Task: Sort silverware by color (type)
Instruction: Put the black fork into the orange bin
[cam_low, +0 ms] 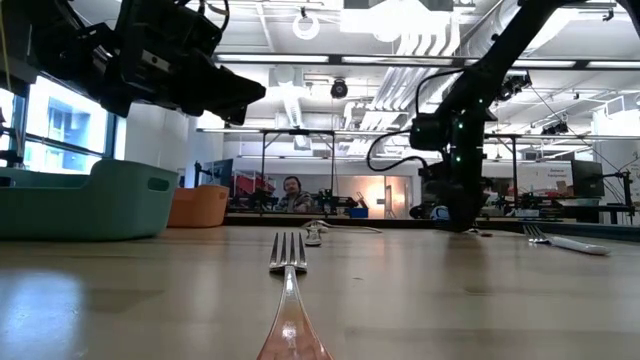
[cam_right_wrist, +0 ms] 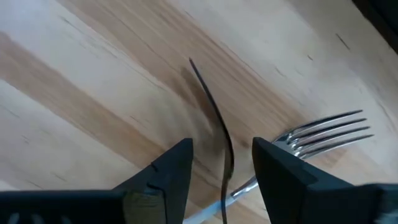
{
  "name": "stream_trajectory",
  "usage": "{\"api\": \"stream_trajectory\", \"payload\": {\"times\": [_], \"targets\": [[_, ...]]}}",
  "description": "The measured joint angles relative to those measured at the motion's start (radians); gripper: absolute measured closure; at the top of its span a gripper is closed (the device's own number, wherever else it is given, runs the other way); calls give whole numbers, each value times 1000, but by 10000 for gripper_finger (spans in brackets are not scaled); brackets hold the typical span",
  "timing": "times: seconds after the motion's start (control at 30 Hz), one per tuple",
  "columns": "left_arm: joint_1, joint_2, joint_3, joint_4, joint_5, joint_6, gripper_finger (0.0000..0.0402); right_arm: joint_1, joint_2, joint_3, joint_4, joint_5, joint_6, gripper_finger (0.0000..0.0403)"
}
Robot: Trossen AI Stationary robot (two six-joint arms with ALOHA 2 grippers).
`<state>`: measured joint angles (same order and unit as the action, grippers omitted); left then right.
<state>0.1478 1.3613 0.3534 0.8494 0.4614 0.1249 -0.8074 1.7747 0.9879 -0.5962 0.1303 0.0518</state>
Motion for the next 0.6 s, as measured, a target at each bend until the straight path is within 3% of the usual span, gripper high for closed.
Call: {"api": "stream_trajectory", "payload": {"times": [0.2,0.43,0.6], "targets": [[0,0,0,-13,0,0,371,2,13,0,2,9,-15,278],[0,0,0,-15,-11,6,371,31,14,4,4,19,-65,391],[-6,0,0,-14,-63,-9,380,78,22,34,-22,61,-81,382]]}}
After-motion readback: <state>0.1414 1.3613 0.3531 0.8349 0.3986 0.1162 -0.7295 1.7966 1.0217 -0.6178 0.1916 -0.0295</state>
